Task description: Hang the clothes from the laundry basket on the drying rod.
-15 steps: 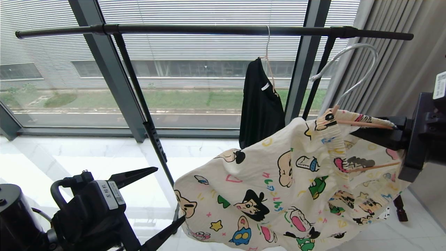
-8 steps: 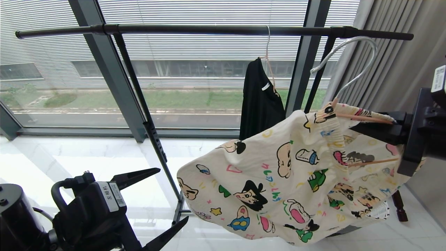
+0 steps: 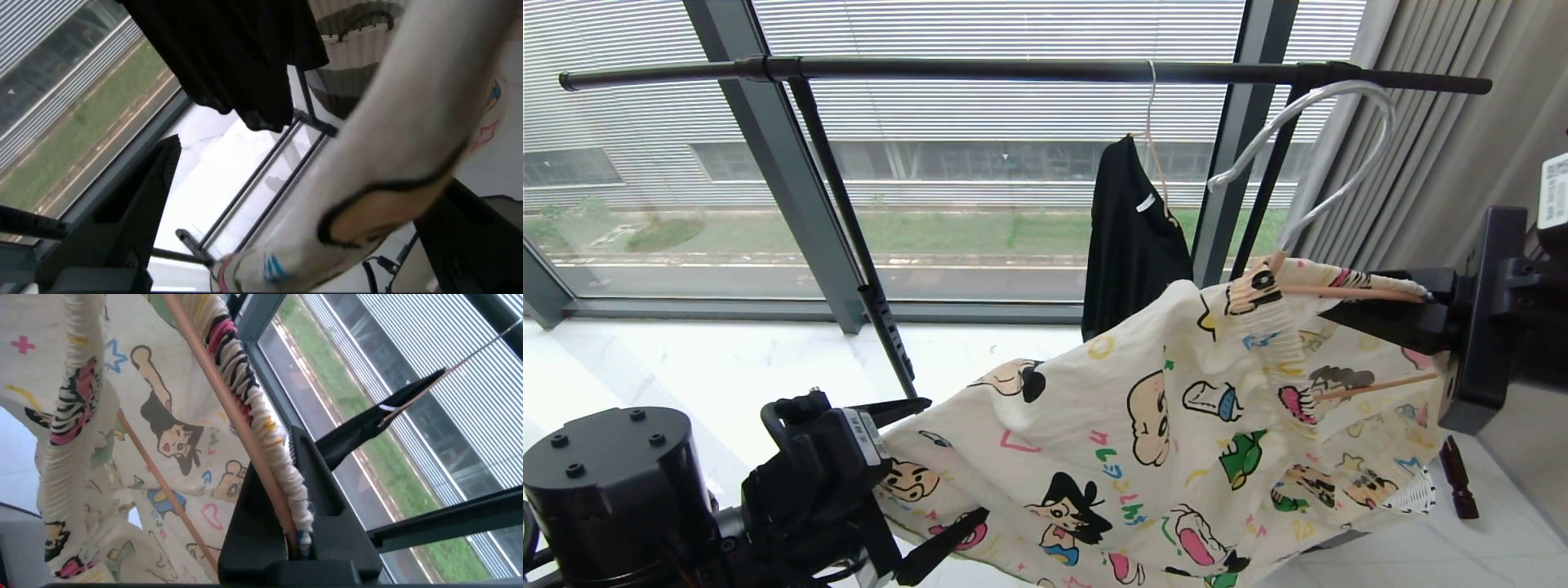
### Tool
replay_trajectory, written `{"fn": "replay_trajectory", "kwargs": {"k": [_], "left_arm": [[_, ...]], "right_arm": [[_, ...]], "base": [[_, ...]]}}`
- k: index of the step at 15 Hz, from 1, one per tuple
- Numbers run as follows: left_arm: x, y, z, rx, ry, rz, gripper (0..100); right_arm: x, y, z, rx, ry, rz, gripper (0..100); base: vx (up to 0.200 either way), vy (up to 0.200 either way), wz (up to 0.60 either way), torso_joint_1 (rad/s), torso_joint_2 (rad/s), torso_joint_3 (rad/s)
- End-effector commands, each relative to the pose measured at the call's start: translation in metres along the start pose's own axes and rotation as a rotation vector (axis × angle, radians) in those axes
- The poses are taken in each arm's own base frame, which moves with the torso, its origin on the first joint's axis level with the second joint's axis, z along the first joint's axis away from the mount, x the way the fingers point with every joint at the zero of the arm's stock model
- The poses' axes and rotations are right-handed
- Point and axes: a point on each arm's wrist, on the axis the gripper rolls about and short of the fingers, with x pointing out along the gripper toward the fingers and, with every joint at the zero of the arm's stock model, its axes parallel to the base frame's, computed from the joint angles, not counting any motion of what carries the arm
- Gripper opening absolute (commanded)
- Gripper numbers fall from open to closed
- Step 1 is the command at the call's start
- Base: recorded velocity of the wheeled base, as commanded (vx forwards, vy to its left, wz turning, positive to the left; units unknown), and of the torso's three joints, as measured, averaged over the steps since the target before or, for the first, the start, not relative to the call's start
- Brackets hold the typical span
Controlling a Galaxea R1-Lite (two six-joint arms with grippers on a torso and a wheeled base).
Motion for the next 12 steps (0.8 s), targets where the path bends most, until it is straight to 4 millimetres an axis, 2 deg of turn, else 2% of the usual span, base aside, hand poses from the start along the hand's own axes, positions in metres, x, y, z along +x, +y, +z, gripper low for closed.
{"fn": "replay_trajectory", "kwargs": {"k": [1, 2, 9, 12], "left_arm": [[0.006, -0.001, -0.004, -0.007, 0.022, -0.017, 100], [0.005, -0.001, -0.004, -0.007, 0.022, -0.017, 0], [-0.001, 0.002, -0.009, -0.015, 0.048, 0.028, 0], [-0.017, 0.007, -0.031, -0.060, 0.143, 0.099, 0]], "right_arm": [[0.001, 0.001, 0.000, -0.001, -0.002, 0.007, 0], [0.001, 0.001, 0.000, -0.001, -0.002, 0.007, 0], [-0.001, -0.006, -0.006, 0.013, 0.036, -0.042, 0], [-0.005, -0.011, -0.009, 0.020, 0.048, -0.072, 0]], "base": [[0.000, 0.000, 0.00, 0.000, 0.00, 0.000], [0.000, 0.000, 0.00, 0.000, 0.00, 0.000], [0.000, 0.000, 0.00, 0.000, 0.00, 0.000], [0.000, 0.000, 0.00, 0.000, 0.00, 0.000]]}}
